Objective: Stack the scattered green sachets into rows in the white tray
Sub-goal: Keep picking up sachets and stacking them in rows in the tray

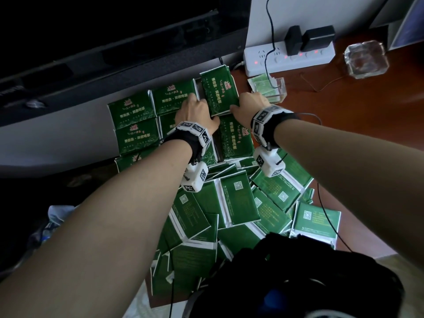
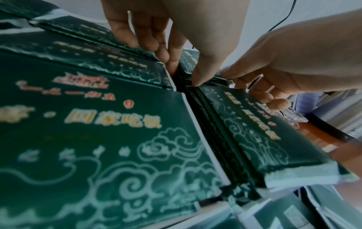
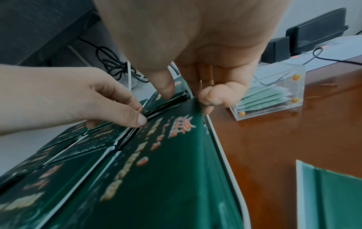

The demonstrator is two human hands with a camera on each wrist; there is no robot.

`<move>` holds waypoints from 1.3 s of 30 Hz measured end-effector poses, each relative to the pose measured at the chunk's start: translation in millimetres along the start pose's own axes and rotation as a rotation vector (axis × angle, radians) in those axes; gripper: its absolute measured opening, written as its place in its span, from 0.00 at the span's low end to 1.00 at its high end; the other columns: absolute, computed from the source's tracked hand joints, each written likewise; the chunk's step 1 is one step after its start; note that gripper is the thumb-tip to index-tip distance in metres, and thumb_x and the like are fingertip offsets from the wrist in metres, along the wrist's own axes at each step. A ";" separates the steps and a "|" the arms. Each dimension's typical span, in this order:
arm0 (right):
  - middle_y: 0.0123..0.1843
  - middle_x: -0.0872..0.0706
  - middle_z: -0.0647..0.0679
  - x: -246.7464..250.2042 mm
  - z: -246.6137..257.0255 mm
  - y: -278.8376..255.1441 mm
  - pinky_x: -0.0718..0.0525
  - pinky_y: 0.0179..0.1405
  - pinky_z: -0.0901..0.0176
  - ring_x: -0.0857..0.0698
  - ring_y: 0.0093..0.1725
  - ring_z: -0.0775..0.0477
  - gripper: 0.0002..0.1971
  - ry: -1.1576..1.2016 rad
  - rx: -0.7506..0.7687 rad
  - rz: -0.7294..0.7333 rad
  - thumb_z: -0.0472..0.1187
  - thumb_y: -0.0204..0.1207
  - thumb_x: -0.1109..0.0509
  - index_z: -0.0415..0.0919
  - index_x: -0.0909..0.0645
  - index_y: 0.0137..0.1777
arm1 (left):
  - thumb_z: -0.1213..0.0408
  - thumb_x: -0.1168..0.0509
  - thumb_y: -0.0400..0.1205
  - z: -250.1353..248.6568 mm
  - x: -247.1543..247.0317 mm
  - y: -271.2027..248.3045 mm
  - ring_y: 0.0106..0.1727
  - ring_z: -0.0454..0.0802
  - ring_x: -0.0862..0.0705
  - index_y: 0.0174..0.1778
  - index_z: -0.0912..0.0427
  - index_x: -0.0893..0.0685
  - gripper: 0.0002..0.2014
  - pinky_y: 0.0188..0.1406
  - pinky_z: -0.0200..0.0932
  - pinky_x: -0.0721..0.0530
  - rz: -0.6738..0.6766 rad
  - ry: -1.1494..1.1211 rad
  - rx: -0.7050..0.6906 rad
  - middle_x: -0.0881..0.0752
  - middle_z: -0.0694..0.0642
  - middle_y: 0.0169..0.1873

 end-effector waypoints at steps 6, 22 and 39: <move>0.44 0.22 0.38 5.6 -12.3 -10.6 0.25 0.37 0.54 0.20 0.42 0.37 0.12 0.034 -0.084 -0.042 0.48 0.80 0.39 0.37 0.25 0.45 | 0.55 0.30 0.76 0.1 4.3 -15.4 0.49 0.57 0.18 0.60 0.58 0.23 0.19 0.43 0.50 0.17 -0.062 -0.145 0.016 0.23 0.57 0.58; 0.60 0.20 0.36 -7.9 -7.5 -24.5 0.23 0.45 0.49 0.16 0.57 0.32 0.18 -0.206 -0.022 -0.003 0.46 0.82 0.39 0.38 0.21 0.65 | 0.54 0.31 0.78 -4.1 -11.4 -42.0 0.38 0.49 0.19 0.41 0.48 0.13 0.04 0.33 0.41 0.26 0.014 -0.101 -0.037 0.23 0.48 0.47; 0.48 0.25 0.39 1.7 -2.4 -19.7 0.23 0.41 0.49 0.22 0.45 0.37 0.16 -0.155 0.004 0.009 0.43 0.81 0.40 0.37 0.24 0.65 | 0.56 0.34 0.81 -7.6 7.2 -20.0 0.49 0.59 0.16 0.58 0.61 0.18 0.15 0.41 0.46 0.23 -0.010 -0.121 0.090 0.20 0.59 0.58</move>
Point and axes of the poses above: each hand's wrist, its own y-axis towards the middle knuckle, its own x-axis out of the back of the hand, z = x × y, the point moved 1 cm from there along y, towards the middle knuckle
